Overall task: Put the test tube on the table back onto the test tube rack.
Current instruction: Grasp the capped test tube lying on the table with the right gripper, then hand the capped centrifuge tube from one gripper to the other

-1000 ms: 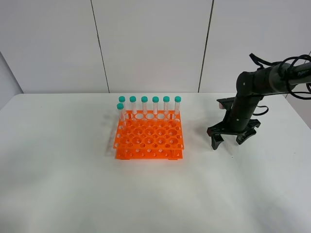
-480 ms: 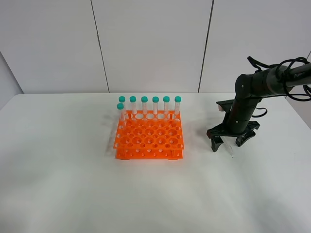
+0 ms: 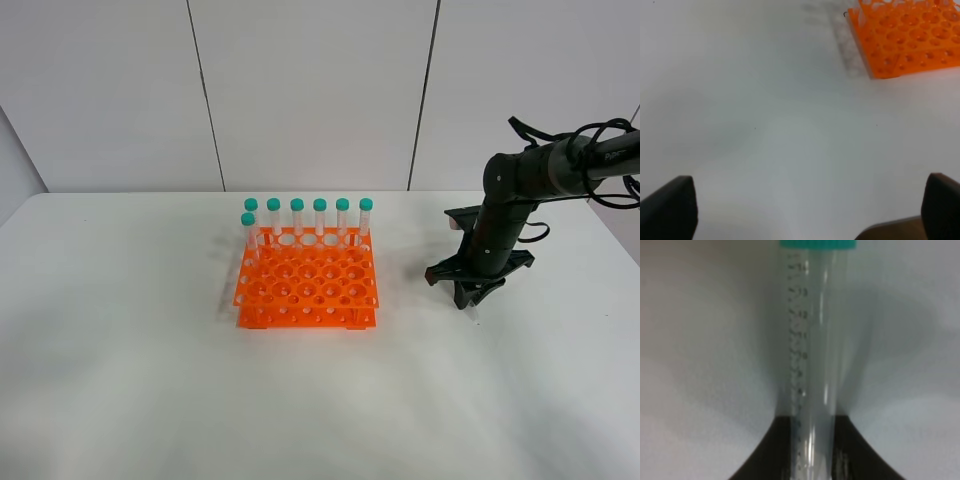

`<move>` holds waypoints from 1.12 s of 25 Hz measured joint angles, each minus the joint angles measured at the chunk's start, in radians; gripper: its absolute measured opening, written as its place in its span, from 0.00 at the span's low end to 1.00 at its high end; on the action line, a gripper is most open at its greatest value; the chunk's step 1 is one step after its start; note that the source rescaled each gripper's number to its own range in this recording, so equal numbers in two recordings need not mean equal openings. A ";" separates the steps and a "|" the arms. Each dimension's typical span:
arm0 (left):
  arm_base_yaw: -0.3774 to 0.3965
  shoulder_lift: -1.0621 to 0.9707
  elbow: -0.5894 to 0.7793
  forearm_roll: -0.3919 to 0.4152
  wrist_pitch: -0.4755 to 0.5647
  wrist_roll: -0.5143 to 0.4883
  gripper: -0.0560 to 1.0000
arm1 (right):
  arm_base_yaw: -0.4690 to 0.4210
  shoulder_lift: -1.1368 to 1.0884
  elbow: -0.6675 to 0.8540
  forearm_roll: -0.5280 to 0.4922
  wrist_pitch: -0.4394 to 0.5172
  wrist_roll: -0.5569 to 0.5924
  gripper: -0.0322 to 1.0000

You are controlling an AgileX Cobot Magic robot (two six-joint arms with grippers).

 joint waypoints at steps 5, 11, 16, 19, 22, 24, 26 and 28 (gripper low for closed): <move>0.000 0.000 0.000 0.000 0.000 0.000 1.00 | 0.000 0.000 0.000 0.000 0.000 0.000 0.05; 0.000 0.000 0.000 0.000 0.000 0.000 1.00 | 0.000 0.000 -0.016 0.000 0.026 -0.006 0.05; 0.000 0.000 0.000 0.000 0.000 0.000 1.00 | 0.000 -0.057 -0.109 0.001 0.099 -0.024 0.05; 0.000 0.000 0.000 0.000 0.000 0.000 1.00 | 0.000 -0.171 -0.199 0.001 0.104 -0.025 0.05; 0.000 0.000 0.000 0.000 0.000 0.000 1.00 | 0.000 -0.254 -0.247 0.003 0.088 -0.040 0.05; 0.000 0.000 0.000 0.000 0.000 0.000 1.00 | 0.000 -0.310 -0.259 0.006 0.070 -0.056 0.05; 0.000 0.000 0.000 0.000 0.000 0.000 1.00 | 0.000 -0.357 -0.261 0.008 0.050 -0.065 0.05; 0.000 0.000 0.000 0.000 0.000 0.000 1.00 | 0.003 -0.403 -0.262 0.009 0.034 -0.084 0.05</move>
